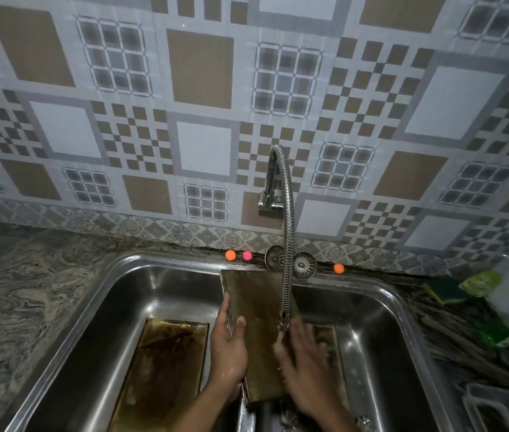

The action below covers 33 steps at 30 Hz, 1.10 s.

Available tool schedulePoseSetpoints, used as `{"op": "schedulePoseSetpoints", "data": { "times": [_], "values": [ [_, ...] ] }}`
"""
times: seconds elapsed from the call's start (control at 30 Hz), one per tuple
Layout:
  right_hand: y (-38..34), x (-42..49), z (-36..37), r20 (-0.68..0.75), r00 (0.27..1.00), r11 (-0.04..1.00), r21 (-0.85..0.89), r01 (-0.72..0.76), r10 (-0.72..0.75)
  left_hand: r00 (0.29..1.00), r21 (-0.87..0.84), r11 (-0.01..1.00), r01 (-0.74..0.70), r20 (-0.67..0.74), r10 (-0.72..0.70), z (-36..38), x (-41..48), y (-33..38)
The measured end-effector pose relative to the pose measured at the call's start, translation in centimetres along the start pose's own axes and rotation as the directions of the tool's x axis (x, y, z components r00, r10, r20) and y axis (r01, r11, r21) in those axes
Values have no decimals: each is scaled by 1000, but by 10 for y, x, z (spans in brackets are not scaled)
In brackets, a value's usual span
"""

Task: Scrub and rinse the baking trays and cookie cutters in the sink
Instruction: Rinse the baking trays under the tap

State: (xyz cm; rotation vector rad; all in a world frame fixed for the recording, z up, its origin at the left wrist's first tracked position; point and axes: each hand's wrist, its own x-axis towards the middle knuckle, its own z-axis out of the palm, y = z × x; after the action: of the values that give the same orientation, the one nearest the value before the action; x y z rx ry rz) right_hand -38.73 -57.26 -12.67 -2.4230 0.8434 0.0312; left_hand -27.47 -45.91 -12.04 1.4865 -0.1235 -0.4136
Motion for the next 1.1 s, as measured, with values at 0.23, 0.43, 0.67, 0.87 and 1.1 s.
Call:
{"op": "schedulePoseSetpoints", "data": {
  "times": [0.23, 0.43, 0.67, 0.87, 1.1],
  "values": [
    [-13, 22, -8, -24, 987, 985, 72, 160, -158, 950, 166, 986, -31, 310, -22, 22, -10, 5],
    [31, 53, -18, -58, 951, 834, 499, -236, 304, 904, 175, 975, -140, 424, 54, 41, -7, 20],
    [19, -7, -35, 41, 943, -174, 985, 18, 329, 726, 253, 854, -455, 660, 192, 94, -37, -1],
    [41, -22, -48, -138, 811, 291, 956, -42, 568, 554, 291, 763, -577, 826, 103, 94, -46, -18],
    [82, -20, -75, -273, 852, 607, 792, -64, 446, 895, 667, 723, -178, 415, -162, 74, -10, -41]
  ]
}}
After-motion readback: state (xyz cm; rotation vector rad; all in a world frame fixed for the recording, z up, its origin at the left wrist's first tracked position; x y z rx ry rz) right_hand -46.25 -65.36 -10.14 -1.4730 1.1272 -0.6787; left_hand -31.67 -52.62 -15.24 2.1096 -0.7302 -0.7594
